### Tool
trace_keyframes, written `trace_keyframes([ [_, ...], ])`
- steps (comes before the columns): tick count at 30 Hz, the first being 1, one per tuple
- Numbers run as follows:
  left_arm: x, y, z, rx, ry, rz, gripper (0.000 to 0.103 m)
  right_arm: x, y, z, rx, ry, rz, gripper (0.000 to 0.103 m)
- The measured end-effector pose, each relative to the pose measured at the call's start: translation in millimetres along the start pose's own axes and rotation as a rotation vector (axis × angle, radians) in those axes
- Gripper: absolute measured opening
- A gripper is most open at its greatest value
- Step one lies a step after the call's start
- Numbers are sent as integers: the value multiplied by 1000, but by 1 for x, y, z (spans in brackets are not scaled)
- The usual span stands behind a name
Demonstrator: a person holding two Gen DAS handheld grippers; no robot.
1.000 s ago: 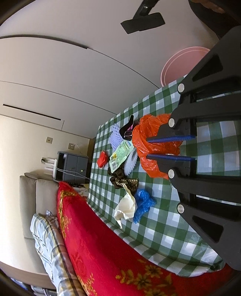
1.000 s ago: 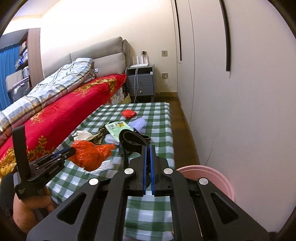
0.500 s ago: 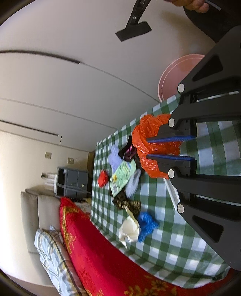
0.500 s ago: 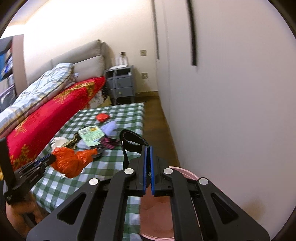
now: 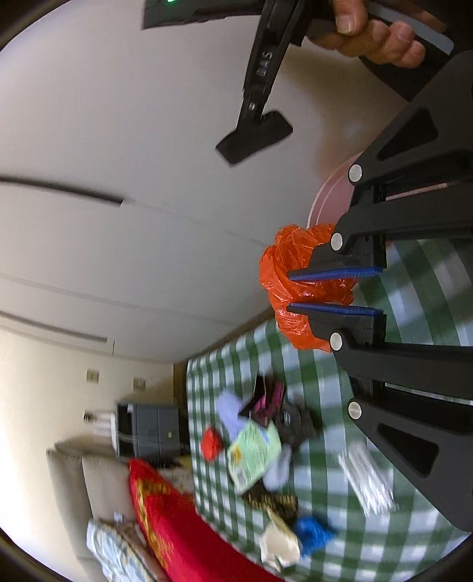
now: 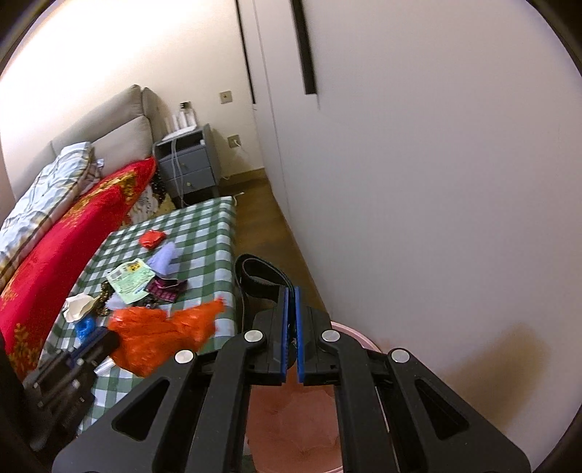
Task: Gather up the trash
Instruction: 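Carry the orange bag and black strap over the pink bucket with both grippers, then open both grippers to drop the items into the pink bucket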
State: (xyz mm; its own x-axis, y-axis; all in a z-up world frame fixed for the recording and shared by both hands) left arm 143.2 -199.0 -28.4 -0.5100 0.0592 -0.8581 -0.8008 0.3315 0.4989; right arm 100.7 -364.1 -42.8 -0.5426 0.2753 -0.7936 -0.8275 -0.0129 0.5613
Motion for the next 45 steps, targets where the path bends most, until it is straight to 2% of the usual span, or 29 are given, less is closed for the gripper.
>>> trace_keyframes([
  [6, 16, -25, -34, 51, -38, 54, 12, 1, -8, -19, 33, -57, 12, 4],
  [16, 33, -47, -69, 105, -49, 121, 12, 3, -15, -26, 56, -71, 25, 4],
  [18, 36, -50, -74, 115, -48, 138, 13, 3, -16, -27, 61, -72, 27, 7],
  [20, 40, -52, -76, 125, -41, 157, 18, 4, -17, -29, 68, -78, 32, 10],
  [21, 41, -52, -75, 123, -37, 161, 22, 5, -18, -29, 67, -82, 37, 16],
  [22, 42, -53, -73, 121, -33, 162, 30, 5, -18, -30, 70, -87, 36, 21],
  [24, 41, -51, -67, 118, -9, 162, 32, 4, -15, -31, 84, -85, 22, 46],
  [25, 41, -52, -64, 117, -2, 164, 32, 3, -14, -31, 85, -83, 17, 47],
  [34, 40, -48, -49, 103, 0, 155, 32, 3, -11, -25, 77, -59, 14, 47],
  [45, 35, -31, 0, 29, 36, 120, 32, 3, -7, -5, 41, -6, -2, 46],
])
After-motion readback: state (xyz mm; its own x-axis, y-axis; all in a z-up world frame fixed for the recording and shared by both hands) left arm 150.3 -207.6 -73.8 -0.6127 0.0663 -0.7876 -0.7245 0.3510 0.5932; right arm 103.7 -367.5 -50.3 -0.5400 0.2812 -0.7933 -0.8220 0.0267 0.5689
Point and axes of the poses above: each gripper's, at about its wrist camera, not at the fingertips, and y roughly against the way its jaws point, z to its left, x to its underside, the point moved 10 cm from there along -y, roughly the way its jaws point, and after that the axes turned 9 degrees about -x, right-handed, at the moved point
